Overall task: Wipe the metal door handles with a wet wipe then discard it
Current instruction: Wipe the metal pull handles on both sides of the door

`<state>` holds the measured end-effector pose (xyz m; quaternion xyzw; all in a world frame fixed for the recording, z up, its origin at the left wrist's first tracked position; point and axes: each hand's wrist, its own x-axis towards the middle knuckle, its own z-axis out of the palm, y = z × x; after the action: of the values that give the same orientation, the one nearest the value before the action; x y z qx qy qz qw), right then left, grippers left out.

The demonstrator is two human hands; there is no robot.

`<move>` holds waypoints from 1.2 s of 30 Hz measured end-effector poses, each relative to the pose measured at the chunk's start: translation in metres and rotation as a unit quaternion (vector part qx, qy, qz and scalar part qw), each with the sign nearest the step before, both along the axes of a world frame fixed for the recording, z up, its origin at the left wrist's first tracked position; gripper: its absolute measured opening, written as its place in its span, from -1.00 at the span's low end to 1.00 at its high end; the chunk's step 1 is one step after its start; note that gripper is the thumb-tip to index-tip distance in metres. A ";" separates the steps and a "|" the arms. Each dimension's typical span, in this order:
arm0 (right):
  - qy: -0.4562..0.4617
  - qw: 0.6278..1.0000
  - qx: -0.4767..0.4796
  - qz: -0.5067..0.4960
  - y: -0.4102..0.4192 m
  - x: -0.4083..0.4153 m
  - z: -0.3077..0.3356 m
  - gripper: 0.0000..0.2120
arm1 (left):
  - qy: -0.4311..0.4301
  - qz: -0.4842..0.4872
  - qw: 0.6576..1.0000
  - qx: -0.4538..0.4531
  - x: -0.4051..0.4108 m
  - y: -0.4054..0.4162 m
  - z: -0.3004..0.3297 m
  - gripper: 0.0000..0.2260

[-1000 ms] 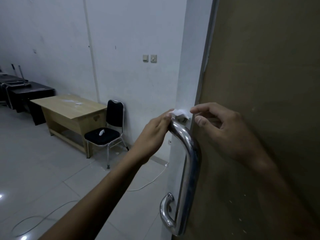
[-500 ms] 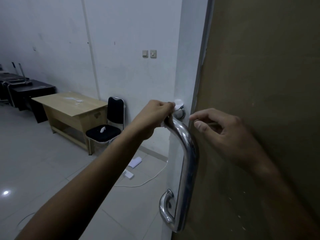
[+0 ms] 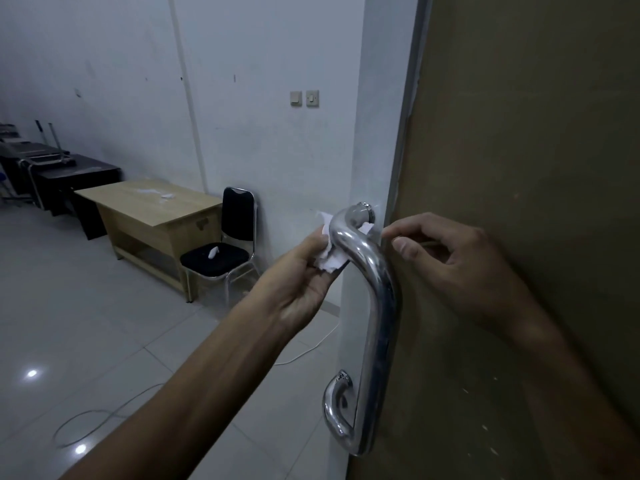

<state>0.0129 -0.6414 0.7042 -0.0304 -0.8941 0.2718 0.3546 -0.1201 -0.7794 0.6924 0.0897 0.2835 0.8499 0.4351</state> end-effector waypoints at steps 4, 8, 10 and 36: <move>0.007 1.000 -0.001 0.008 0.001 0.001 -0.001 -0.86 | 0.057 0.071 0.996 -0.015 0.018 -0.001 -0.011 -0.76; 0.006 1.000 0.003 0.009 0.001 0.002 0.000 -0.86 | 0.127 0.141 0.978 -0.087 0.033 -0.002 -0.022 -0.81; 0.002 1.000 0.011 0.009 0.001 0.002 0.000 -0.85 | 0.168 0.176 0.965 -0.099 0.038 -0.002 -0.029 -0.82; 0.146 0.988 -0.007 -0.043 -0.026 0.009 -0.009 -0.78 | 0.890 0.267 0.368 -0.038 0.005 -0.001 -0.038 -0.77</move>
<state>0.0224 -0.6675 0.6956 -0.0312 -0.8286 0.2645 0.4925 -0.1155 -0.7801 0.6544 0.6972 0.5479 0.3380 -0.3153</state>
